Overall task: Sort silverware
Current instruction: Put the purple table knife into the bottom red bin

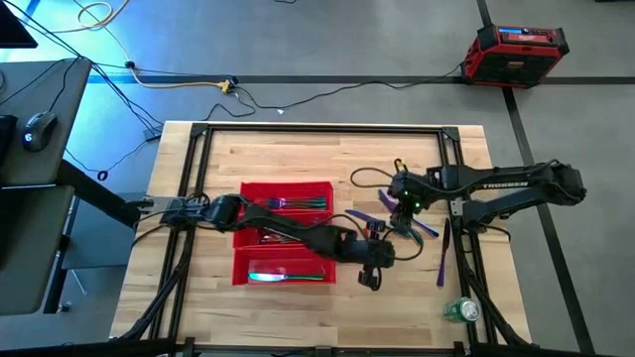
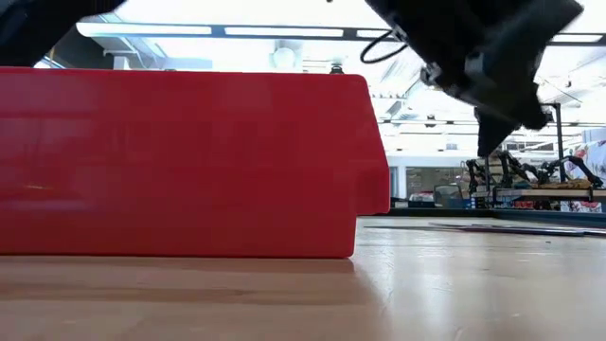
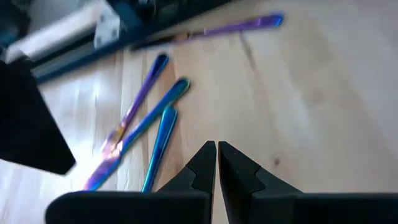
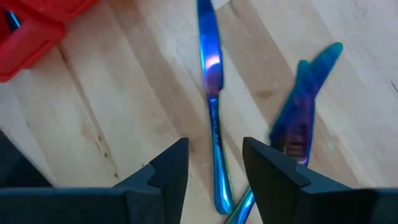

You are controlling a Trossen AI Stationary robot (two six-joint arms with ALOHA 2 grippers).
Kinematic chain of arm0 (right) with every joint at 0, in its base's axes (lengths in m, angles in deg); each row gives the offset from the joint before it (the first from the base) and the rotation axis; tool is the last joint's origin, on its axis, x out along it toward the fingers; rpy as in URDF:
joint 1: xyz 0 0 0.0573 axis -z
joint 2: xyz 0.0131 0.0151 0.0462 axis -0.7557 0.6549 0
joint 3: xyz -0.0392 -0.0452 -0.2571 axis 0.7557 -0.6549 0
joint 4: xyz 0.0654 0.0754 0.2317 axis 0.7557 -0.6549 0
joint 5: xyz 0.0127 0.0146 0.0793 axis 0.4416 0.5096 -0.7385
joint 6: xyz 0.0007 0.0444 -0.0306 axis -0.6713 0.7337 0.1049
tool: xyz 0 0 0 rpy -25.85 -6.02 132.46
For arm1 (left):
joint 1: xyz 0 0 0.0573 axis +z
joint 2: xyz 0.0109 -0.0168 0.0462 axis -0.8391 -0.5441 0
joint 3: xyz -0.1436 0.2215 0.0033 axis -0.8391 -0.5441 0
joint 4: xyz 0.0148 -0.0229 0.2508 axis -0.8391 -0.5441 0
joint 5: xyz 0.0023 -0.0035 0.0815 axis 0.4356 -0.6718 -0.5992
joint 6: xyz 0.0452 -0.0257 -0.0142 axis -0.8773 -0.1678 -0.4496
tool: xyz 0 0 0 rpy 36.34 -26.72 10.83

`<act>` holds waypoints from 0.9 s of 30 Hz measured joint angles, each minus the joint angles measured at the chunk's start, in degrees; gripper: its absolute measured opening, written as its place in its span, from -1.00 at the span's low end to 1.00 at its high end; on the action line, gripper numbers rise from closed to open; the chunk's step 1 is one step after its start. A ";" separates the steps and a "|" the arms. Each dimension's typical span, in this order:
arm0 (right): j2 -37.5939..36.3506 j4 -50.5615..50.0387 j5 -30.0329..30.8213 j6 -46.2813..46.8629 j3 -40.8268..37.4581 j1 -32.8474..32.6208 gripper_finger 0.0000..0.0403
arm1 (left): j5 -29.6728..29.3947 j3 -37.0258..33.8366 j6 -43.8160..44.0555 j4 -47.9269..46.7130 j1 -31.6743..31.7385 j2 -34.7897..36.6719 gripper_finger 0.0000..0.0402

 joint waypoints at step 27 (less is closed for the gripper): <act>25.44 9.71 -21.34 -15.24 0.06 16.89 -0.31 | -0.14 5.48 -3.55 -10.01 5.83 -10.01 -1.00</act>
